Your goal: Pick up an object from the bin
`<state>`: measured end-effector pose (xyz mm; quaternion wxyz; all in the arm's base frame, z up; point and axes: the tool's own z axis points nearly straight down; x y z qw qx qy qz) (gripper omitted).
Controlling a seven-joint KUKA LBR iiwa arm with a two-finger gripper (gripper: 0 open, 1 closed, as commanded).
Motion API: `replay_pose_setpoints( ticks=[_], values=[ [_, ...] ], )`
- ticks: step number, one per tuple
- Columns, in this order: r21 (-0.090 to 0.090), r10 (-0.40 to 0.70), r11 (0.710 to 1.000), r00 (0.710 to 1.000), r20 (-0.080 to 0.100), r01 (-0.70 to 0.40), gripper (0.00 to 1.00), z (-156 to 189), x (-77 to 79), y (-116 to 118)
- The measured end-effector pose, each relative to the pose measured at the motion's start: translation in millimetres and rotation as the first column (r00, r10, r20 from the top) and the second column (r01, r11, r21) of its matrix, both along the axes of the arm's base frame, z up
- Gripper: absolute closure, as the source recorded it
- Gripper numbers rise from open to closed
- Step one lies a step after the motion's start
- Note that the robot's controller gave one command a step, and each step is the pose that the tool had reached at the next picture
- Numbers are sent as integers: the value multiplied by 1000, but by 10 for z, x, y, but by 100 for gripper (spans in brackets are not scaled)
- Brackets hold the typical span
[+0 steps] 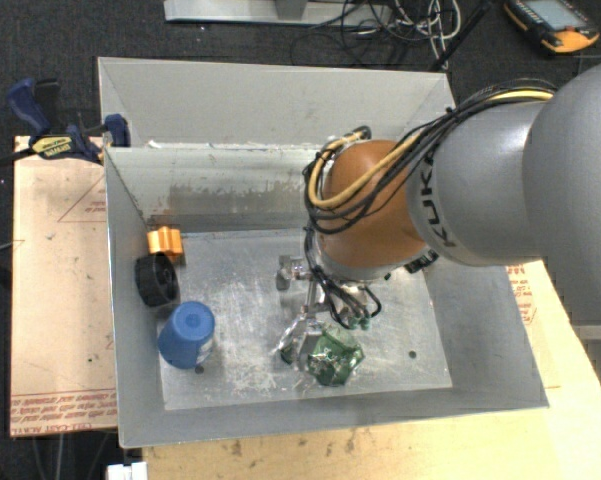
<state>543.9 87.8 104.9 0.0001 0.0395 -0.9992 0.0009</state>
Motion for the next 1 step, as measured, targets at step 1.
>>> replay_pose_setpoints(
  ticks=[1],
  values=[
    [3, 22, 1000, 1000, -3, -22, 100, -335, -13, -123]
  ],
)
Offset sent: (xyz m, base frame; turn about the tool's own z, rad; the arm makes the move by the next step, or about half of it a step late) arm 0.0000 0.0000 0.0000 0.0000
